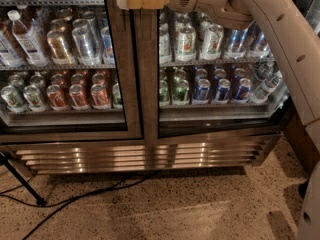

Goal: Open right fridge door

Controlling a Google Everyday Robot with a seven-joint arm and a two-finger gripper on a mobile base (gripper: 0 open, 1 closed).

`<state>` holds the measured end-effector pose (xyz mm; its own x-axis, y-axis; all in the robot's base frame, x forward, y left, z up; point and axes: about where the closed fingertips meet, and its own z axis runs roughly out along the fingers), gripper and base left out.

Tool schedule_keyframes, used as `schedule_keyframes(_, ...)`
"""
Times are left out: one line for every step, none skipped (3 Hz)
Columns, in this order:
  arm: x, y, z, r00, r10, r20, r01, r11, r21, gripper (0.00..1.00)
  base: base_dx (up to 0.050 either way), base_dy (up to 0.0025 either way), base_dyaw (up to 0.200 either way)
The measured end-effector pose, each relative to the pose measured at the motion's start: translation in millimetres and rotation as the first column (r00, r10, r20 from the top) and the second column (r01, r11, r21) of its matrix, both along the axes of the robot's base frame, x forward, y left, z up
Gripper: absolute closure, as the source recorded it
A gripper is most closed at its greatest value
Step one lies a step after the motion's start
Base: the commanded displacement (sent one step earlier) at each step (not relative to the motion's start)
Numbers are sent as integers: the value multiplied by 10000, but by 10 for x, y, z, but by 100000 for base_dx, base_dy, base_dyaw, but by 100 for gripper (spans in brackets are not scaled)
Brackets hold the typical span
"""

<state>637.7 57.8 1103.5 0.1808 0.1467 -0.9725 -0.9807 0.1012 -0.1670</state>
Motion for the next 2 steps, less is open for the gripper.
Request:
schedule_keyframes(-46, 7, 24, 9984, 538, 147, -542, 9982, 269, 0, 0, 0, 0)
schedule_keyframes(-43, -3, 29, 9981, 595, 171, -599, 9978, 288, 0, 0, 0, 0)
